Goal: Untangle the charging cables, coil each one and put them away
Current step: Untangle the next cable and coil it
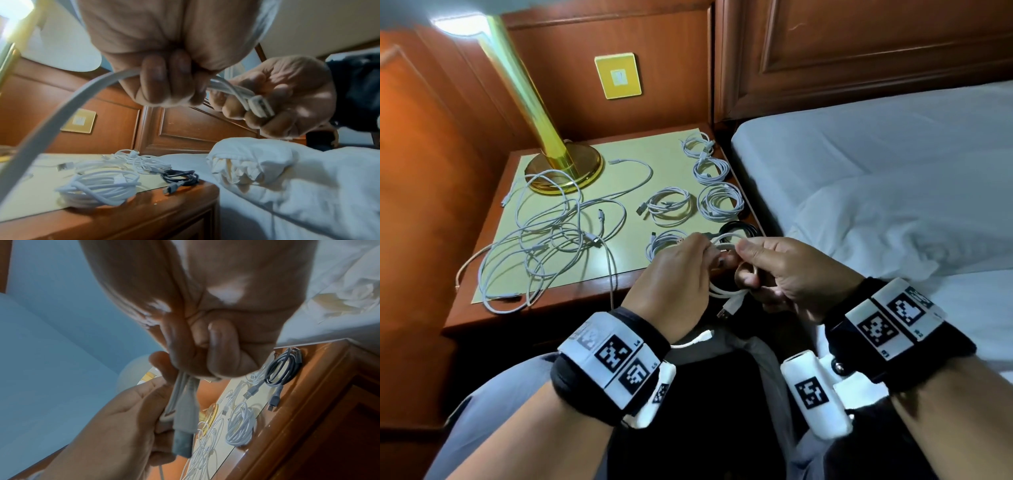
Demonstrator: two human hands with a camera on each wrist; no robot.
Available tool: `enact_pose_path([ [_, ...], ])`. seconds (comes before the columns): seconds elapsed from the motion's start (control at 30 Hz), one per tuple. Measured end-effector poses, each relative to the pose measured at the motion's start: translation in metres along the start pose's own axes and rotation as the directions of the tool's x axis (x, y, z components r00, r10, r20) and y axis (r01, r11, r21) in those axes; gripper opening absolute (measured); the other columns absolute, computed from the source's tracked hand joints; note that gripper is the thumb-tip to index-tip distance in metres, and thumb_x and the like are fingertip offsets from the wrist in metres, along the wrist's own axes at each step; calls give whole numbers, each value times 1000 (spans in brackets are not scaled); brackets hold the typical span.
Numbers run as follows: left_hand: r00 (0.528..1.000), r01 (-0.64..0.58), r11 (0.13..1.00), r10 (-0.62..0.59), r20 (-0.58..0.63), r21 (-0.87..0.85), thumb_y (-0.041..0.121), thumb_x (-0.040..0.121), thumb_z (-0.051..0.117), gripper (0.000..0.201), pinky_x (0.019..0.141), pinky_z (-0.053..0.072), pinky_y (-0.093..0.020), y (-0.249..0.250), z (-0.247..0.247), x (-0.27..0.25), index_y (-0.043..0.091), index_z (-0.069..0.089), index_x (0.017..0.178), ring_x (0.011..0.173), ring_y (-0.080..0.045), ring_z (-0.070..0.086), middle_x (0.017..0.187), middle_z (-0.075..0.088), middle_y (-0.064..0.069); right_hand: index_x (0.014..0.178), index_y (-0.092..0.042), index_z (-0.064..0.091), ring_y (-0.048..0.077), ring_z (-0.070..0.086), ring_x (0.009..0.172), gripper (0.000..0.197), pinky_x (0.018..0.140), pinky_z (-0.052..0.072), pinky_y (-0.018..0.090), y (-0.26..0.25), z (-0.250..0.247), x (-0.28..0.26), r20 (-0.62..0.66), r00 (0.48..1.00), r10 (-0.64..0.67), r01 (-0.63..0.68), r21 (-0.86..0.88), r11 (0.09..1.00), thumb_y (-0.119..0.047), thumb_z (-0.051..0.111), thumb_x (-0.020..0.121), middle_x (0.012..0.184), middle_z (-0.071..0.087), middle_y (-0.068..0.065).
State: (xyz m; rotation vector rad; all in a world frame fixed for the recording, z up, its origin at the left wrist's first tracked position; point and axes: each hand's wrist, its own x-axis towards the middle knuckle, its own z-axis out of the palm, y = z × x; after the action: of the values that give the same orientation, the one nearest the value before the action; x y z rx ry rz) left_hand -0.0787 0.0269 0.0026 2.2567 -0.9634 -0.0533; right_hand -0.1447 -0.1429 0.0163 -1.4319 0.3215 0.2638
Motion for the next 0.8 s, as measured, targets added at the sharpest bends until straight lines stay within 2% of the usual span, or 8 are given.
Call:
enact_pose_path([
  [0.1,999,-44,995,46,-20,85,38,103,34,33,55,46,-43,0,-1,0,13,47,86,56,-26,49,65,51,-1,97,-11,60,6,27,39,33,39,19,16,0,-2,-1,49,999,-8,9,-26,1000,-37,42,104,61,46,-2],
  [0.27,996,-74,992,78,-35,105,32,105,41,29,51,45,-40,-2,-3,3,16,45,81,51,-22,46,60,49,1,97,-15,62,5,28,40,31,36,25,16,3,4,-1,-27,997,-77,74,-112,991,-35,40,106,60,45,-5],
  [0.37,1000,-28,996,27,6,82,33,106,39,31,57,48,-41,-2,-1,3,16,47,81,57,-20,49,66,52,0,115,-24,61,-1,49,50,22,55,41,16,14,7,5,-130,941,-311,241,-387,890,-33,45,104,76,59,-11],
  [0.47,1000,-7,997,7,0,71,37,105,37,32,58,47,-38,0,0,4,20,46,79,57,-15,49,66,52,3,124,-33,61,-2,61,68,25,72,47,20,18,8,8,-163,899,-407,293,-469,833,-31,46,104,92,69,-15],
  [0.53,999,-8,998,9,-31,58,38,105,38,33,56,42,-36,1,0,4,21,45,77,54,-9,45,62,49,5,115,-28,67,2,63,62,23,65,47,14,15,9,6,-198,883,-426,280,-508,815,-30,46,104,79,71,-14],
  [0.63,998,-16,999,18,-54,31,33,105,41,34,53,33,-31,-2,2,4,15,48,77,54,-10,43,62,48,4,101,-19,68,11,65,61,27,58,49,17,15,11,5,-227,864,-449,243,-593,768,-34,46,104,70,68,2],
  [0.73,1000,3,1000,-3,-5,14,29,104,47,30,52,28,-28,-5,2,4,16,43,77,54,-12,40,62,46,5,99,-17,67,8,63,53,27,52,45,14,17,10,8,-258,866,-427,205,-596,777,-33,46,104,71,69,-8],
  [0.8,996,23,999,-25,84,26,34,102,51,31,54,35,-31,-6,0,4,17,43,77,57,-12,42,65,47,3,98,-16,66,11,63,55,28,54,47,16,17,9,9,-253,869,-425,210,-590,780,-33,45,104,76,71,-5],
])
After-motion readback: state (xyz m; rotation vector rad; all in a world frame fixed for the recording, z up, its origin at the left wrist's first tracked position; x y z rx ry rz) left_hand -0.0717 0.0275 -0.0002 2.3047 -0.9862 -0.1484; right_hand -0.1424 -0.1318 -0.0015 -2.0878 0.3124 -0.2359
